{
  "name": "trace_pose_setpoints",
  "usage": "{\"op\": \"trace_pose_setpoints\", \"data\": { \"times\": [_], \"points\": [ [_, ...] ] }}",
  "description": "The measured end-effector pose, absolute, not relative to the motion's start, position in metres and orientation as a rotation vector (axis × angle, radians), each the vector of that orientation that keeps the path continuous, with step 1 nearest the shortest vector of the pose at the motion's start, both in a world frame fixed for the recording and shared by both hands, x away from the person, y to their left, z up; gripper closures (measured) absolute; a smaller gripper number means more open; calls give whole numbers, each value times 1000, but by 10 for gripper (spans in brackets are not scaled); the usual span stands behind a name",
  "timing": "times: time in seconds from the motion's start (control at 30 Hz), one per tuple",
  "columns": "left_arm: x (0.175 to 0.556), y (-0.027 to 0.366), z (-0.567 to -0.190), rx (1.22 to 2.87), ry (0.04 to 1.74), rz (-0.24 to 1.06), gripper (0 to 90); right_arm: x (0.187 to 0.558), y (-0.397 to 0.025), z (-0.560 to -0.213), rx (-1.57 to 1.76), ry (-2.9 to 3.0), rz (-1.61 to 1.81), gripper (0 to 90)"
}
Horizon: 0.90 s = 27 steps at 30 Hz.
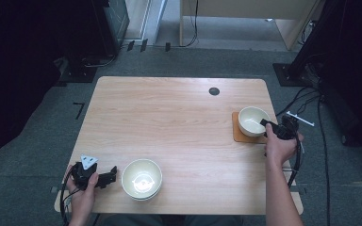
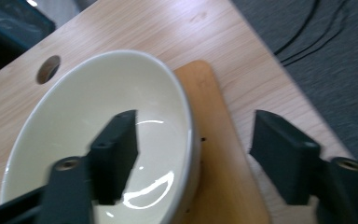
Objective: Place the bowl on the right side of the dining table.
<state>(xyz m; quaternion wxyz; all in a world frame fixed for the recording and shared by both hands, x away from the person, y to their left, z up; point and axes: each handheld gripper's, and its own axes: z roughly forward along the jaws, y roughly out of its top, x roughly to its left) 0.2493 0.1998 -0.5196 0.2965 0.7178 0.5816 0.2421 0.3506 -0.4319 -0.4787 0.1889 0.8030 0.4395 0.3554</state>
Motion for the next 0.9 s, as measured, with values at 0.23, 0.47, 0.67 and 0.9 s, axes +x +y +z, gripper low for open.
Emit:
{"op": "trace_pose_setpoints", "data": {
  "times": [0.23,0.47,0.67,0.9],
  "points": [
    [249,200,-520,1909,1546,644,0,341,-427,-475,2134,1285,1025,244],
    [249,200,-520,1910,1546,643,0,330,-420,-474,2036,1285,1000,232],
    [249,200,-520,1910,1546,643,0,320,-417,-477,1980,1301,992,213],
    [249,200,-520,1911,1545,643,0,307,-416,-478,1935,1318,1031,212]
  ]
}}
